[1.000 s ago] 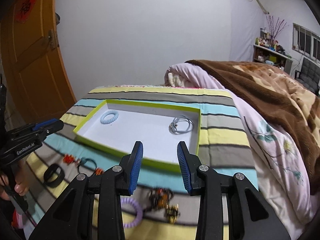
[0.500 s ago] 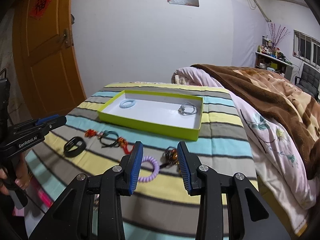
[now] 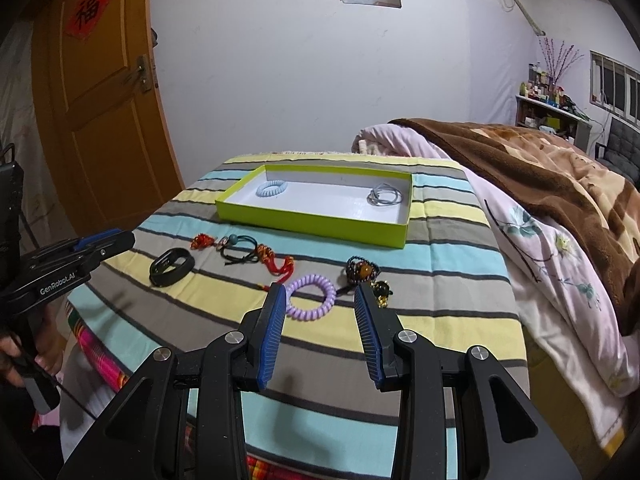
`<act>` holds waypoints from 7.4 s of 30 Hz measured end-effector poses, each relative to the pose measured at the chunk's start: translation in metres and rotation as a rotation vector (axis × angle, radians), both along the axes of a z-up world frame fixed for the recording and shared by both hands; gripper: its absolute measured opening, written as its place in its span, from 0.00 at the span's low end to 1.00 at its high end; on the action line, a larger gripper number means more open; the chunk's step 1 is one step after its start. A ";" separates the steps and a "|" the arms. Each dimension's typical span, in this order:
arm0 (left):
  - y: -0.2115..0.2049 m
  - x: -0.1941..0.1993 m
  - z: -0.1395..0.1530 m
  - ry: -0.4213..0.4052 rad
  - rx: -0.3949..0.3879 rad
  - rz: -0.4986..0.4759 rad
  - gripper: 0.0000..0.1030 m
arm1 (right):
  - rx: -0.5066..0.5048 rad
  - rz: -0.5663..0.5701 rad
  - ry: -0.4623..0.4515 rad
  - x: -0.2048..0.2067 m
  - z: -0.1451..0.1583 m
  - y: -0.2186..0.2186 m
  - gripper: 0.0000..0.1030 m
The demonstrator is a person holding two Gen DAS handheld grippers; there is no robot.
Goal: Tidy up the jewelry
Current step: 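Withdraw both tools from the box back toward the remaining jewelry, then grasp the dark bead bracelet with the right tool while the left tool grasps the black cord hair tie, then lift and carry the bead bracelet and cord hair tie over the green box, then open the right tool dropping the bead bracelet while the left tool releases the cord hair tie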
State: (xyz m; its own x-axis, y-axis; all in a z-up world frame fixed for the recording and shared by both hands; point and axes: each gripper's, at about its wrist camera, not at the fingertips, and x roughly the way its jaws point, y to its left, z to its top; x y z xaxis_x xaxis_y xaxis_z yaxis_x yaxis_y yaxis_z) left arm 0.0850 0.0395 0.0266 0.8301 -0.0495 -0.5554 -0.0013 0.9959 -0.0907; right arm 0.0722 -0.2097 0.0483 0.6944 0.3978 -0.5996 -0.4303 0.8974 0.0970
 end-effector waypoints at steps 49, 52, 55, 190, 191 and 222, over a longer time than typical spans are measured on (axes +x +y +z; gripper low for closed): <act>-0.027 0.093 -0.042 0.146 -0.085 -0.144 0.33 | -0.122 -0.006 0.199 0.110 -0.060 0.029 0.25; -0.024 0.094 -0.045 0.164 -0.084 -0.134 0.33 | -0.122 -0.004 0.197 0.110 -0.060 0.029 0.25; -0.017 0.094 -0.046 0.170 -0.082 -0.098 0.33 | -0.110 0.004 0.197 0.110 -0.059 0.029 0.24; 0.017 0.203 -0.030 0.198 0.007 -0.002 0.17 | -0.152 -0.051 0.137 0.216 -0.049 0.037 0.25; 0.017 0.203 -0.031 0.201 0.011 0.001 0.17 | -0.154 -0.051 0.143 0.218 -0.051 0.037 0.25; 0.019 0.166 -0.011 0.149 0.003 -0.008 0.28 | -0.103 -0.021 0.097 0.184 -0.026 0.033 0.35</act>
